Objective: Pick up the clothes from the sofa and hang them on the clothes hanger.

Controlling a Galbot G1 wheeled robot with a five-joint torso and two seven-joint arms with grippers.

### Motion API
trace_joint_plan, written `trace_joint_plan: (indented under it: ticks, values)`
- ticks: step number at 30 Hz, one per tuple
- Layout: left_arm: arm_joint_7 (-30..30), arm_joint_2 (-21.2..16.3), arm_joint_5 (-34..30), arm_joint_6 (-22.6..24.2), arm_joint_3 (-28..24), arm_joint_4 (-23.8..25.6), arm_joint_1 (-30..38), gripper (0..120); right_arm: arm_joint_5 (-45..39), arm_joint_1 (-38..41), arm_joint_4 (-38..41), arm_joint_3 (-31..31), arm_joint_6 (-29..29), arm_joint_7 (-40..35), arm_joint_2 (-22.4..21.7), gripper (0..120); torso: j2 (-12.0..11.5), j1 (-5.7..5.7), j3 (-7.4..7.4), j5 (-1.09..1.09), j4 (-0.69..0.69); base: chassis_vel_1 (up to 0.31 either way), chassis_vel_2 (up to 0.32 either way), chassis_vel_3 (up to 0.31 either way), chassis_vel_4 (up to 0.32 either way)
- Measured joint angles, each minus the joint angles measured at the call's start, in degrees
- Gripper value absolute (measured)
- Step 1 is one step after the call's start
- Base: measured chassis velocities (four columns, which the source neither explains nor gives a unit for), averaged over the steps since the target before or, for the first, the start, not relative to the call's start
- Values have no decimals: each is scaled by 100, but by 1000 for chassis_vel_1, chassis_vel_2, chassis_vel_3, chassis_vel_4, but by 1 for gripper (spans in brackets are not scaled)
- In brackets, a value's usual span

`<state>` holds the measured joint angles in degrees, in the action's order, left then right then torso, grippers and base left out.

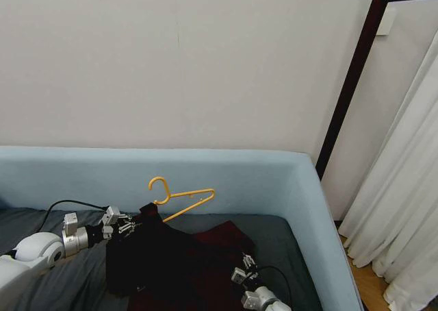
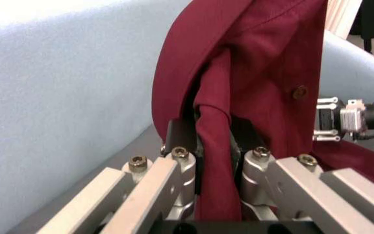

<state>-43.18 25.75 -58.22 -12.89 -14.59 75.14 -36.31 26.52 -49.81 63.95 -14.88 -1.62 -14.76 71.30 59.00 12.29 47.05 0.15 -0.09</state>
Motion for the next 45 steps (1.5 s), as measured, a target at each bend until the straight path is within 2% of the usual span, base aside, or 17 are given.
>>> trace_joint_plan:
  ticks: [3, 6, 8, 12, 13, 17, 18, 19, 21, 23, 25, 26, 30, 36, 41, 44, 45]
  values:
    - [-4, 24, 0, 2, -7, -19, 0, 7, -346, 28, 225, -91, 45, -1, -62, 41, 0, 0, 0, 0, 0, 0, 0, 0, 0]
    - [-5, 65, 2, 9, -61, -41, 37, 7, -920, 146, 317, -167, 147, -11, -32, 56, 0, 0, 0, -1, 1, 0, 0, 0, 0]
    - [-5, 71, 2, 12, -73, -41, 47, 7, -1014, 172, 312, -175, 171, -14, -9, 58, 0, 0, 0, -1, 1, 0, 0, 0, 0]
    - [-5, 102, 1, 25, -209, -65, 168, 7, -1219, 316, 27, -161, 217, -19, 123, 80, 0, 0, 0, 0, 1, 0, 0, 0, 0]
    - [-5, 102, 1, 25, -209, -65, 168, 7, -1219, 316, 27, -161, 217, -19, 123, 80, 0, 0, 0, 0, 1, 0, 0, 0, 0]
    - [-12, 123, -1, 27, -297, -111, 228, 7, -1677, 384, -113, -87, 359, -85, 197, 96, 0, 0, 0, 0, 0, 0, 0, 0, 0]
    - [-12, 123, -1, 27, -297, -111, 228, 7, -1677, 384, -113, -87, 359, -85, 197, 96, 0, 0, 0, 0, 0, 0, 0, 0, 0]
    - [-26, 133, -1, 28, -312, -132, 238, 7, -2034, 401, -82, -74, 458, -76, 186, 98, 0, 0, 0, 0, 1, 0, 0, 0, 0]
    - [-48, 157, -1, 28, -340, -162, 251, 7, -2951, 439, 78, -62, 575, 104, 115, 100, 0, 0, 0, 0, 1, 0, 0, 0, 0]
    - [-50, 160, -1, 27, -344, -165, 253, 7, -3107, 445, 103, -57, 583, 152, 102, 100, 0, 0, 0, 0, 0, 0, 0, 0, 0]
    - [-62, 186, 1, 28, -376, -193, 280, 7, -4101, 481, 297, -22, 609, 606, -3, 100, 0, 0, 0, 0, 1, 0, 0, 0, 0]
    - [-69, 202, 3, 28, -432, -212, 327, 7, -4899, 516, 407, 55, 669, 999, -66, 100, 0, 0, 0, 0, 0, 0, 0, 0, 0]
    - [-77, 227, 8, 29, -495, -226, 396, 7, -5819, 655, 269, 291, 697, 1400, -52, 100, 0, 0, 0, 0, 0, 0, 0, 0, 0]
    - [-80, 247, 8, 34, -561, -236, 462, 7, -6351, 978, -492, 680, 512, 1805, 40, 100, 0, 0, 0, 0, 0, 0, 0, 0, 0]
    - [-90, 288, 10, 34, -611, -274, 514, 7, -6483, 1118, -946, 842, 534, 1999, 84, 100, 0, 0, 0, 0, 0, 0, 0, 0, 0]
    - [-96, 317, 16, 34, -637, -303, 545, 7, -6493, 1132, -1065, 867, 559, 2110, 106, 95, -1, 0, 0, 0, 0, 0, 0, 0, 0]
    - [-101, 336, 18, 34, -664, -318, 571, 7, -6493, 1146, -1192, 894, 549, 2211, 147, 90, 0, 0, 0, 0, 0, 0, 0, 0, 0]
